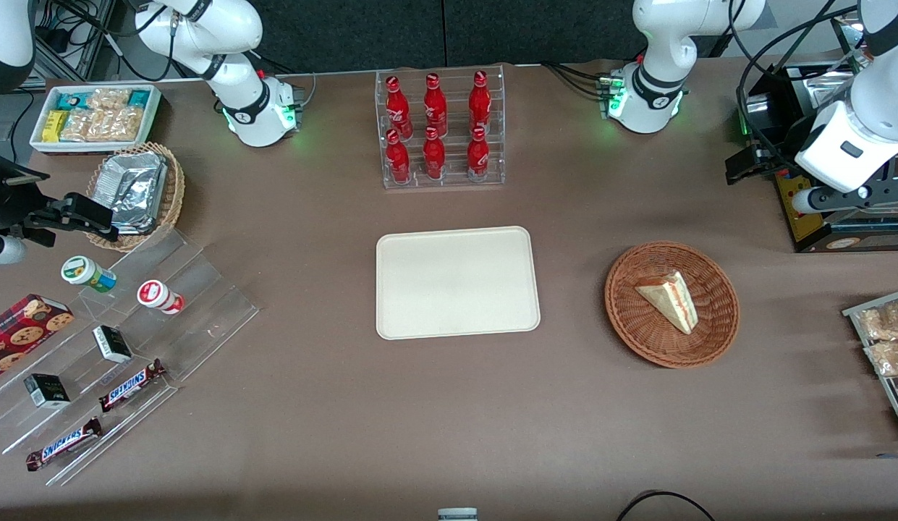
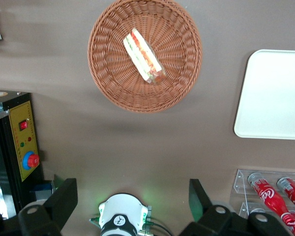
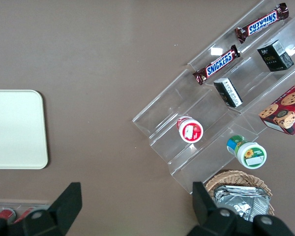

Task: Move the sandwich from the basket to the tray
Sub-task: 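Move the left gripper over the sandwich in the wicker basket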

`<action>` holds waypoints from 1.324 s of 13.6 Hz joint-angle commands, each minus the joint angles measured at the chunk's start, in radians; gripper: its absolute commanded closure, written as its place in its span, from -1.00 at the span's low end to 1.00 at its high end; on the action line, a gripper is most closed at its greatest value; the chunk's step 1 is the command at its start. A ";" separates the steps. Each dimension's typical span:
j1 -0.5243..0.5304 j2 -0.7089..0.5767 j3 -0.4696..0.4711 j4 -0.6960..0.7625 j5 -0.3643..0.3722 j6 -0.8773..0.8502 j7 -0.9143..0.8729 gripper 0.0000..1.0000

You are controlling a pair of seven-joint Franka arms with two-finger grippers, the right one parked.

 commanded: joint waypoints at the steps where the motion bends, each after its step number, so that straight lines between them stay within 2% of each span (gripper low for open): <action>1: 0.007 -0.005 -0.008 0.008 0.048 0.013 0.029 -1.00; 5: 0.007 0.013 -0.008 -0.050 0.048 0.069 0.022 -1.00; 11: 0.006 0.014 -0.006 -0.330 0.060 0.428 -0.038 -1.00; 16: 0.003 0.036 -0.006 -0.569 0.060 0.814 -0.305 -1.00; 18: 0.000 0.076 -0.008 -0.593 0.060 0.902 -0.418 -1.00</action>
